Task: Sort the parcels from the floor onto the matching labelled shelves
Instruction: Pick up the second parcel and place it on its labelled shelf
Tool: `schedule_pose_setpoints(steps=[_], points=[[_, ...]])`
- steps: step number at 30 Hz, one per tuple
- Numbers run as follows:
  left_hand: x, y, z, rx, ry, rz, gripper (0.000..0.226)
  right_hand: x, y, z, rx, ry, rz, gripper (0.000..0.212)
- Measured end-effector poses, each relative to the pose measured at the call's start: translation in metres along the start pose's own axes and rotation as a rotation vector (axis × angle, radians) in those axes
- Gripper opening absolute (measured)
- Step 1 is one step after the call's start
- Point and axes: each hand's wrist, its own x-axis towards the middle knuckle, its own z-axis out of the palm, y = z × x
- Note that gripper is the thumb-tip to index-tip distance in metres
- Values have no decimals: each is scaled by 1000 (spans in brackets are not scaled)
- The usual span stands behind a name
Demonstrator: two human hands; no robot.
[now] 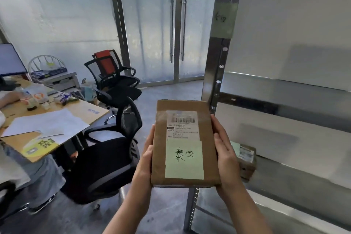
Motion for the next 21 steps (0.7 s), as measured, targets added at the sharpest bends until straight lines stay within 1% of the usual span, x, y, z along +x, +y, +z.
schedule_pose_setpoints(steps=[6, 8, 11, 12, 16, 17, 19, 21], points=[[17, 1, 17, -22, -159, 6, 44, -11, -17, -13, -53, 118, -95, 42], [21, 2, 30, -67, -197, -8, 47, -15, -23, -22, -71, 151, -106, 42], [22, -2, 49, -72, -300, -43, 39, -22, -33, -37, -91, 227, -123, 41], [22, -3, 55, -73, -322, -56, 42, -25, -37, -43, -91, 250, -130, 41], [22, -5, 81, -61, -393, -64, 44, -30, -51, -66, -88, 309, -151, 40], [23, -4, 89, -59, -406, -58, 48, -30, -54, -71, -86, 323, -160, 40], [25, 1, 103, -81, -410, -53, 55, -28, -64, -80, -83, 340, -178, 40], [28, 7, 116, -103, -407, -46, 54, -23, -74, -89, -82, 345, -182, 39]])
